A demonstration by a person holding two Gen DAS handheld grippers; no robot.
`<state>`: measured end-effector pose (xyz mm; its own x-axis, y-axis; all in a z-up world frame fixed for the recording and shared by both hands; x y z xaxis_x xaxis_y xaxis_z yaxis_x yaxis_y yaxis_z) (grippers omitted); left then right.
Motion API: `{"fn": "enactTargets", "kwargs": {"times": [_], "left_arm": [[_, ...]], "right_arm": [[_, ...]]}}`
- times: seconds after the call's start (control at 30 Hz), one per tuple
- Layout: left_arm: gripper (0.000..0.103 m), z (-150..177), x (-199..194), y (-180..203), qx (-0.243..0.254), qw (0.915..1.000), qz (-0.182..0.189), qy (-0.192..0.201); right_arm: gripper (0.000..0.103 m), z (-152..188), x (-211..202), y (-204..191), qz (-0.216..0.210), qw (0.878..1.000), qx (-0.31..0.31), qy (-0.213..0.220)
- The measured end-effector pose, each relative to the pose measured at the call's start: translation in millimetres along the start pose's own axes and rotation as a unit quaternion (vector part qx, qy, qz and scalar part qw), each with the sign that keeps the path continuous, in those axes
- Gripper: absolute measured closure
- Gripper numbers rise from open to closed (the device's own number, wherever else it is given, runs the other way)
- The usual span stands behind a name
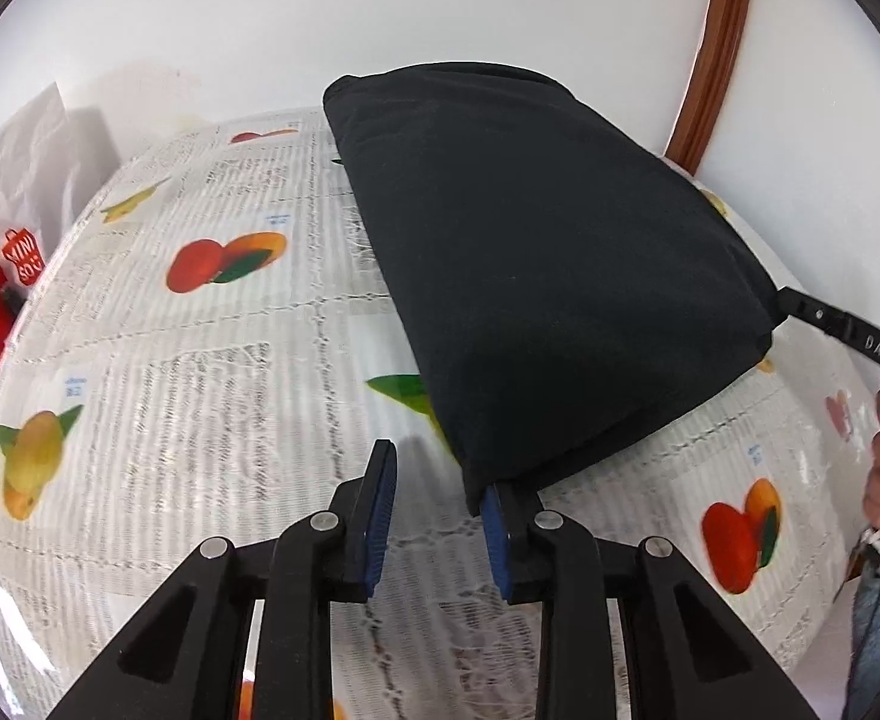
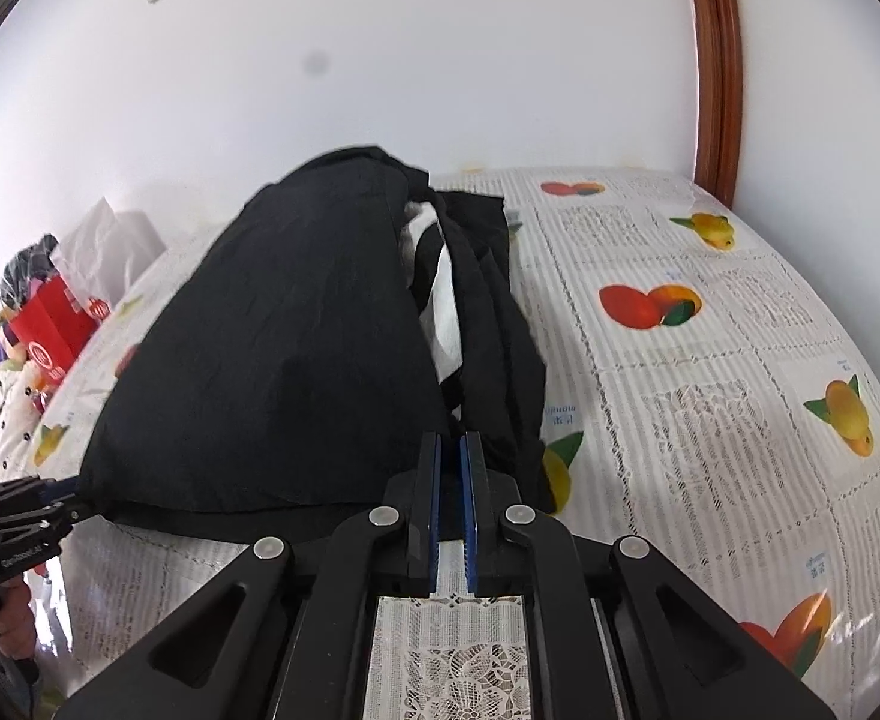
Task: Fold large clothes
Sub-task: 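Open both grippers and release the folded black jacket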
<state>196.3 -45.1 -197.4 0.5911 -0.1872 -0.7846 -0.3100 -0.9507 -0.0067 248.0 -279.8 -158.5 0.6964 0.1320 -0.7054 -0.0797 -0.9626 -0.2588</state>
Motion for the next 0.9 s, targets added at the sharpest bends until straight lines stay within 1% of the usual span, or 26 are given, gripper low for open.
{"fn": "enactTargets", "kwargs": {"times": [0.13, 0.23, 0.33, 0.4, 0.5, 0.67, 0.7, 0.73, 0.8, 0.9], "left_arm": [[0.077, 1.4, -0.7, -5.9, -0.010, 0.9999, -0.004, -0.002], [0.077, 4.0, -4.3, -10.6, -0.014, 0.9997, -0.020, 0.000], [0.077, 5.5, -5.3, -18.7, -0.030, 0.9992, -0.025, -0.003], [0.077, 6.2, -5.7, -24.2, -0.041, 0.9989, -0.023, -0.005], [0.077, 8.9, -8.3, -26.1, -0.045, 0.9989, -0.015, -0.003], [0.076, 12.0, -22.3, -22.6, -0.035, 0.9993, -0.004, 0.012], [0.074, 12.1, -26.0, -21.9, -0.034, 0.9993, -0.004, 0.016], [0.069, 10.8, -29.7, -21.9, -0.034, 0.9992, -0.006, 0.020], [0.065, 7.5, -34.6, -22.2, -0.036, 0.9989, -0.009, 0.027], [0.063, 1.7, -38.9, -21.5, -0.037, 0.9986, -0.013, 0.036]], "right_arm": [[0.095, 0.2, 2.4, 2.8, -0.004, 1.000, 0.013, -0.011], [0.095, 1.4, -0.6, -0.2, 0.000, 1.000, 0.009, -0.008], [0.095, 0.8, -7.1, -4.5, -0.007, 1.000, 0.009, -0.003], [0.095, -1.7, -10.7, -5.6, -0.004, 1.000, 0.006, 0.004], [0.094, -6.9, -10.4, -1.5, 0.003, 1.000, 0.011, 0.012], [0.094, -6.5, 9.1, 6.0, 0.004, 1.000, 0.026, -0.011], [0.094, -4.7, 11.9, 6.7, 0.009, 1.000, 0.024, -0.014], [0.094, -1.9, 13.9, 6.9, 0.017, 1.000, 0.021, -0.016], [0.094, 1.6, 14.2, 7.1, 0.024, 0.999, 0.020, -0.018], [0.094, 3.0, 7.4, 8.2, 0.028, 0.999, 0.024, -0.019]]}}
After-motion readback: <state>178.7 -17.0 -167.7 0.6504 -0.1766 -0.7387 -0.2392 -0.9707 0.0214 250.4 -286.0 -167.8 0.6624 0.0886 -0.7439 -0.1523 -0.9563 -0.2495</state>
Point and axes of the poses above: each gripper's, at about its wrist camera, not at the fingertips, and x roughly the way its jaws point, y to its right, z to its underside, the point moved 4 cm from there along x, roughly the way its jaws point, and after that the axes turned 8 degrees about x, right-handed, at the moved point
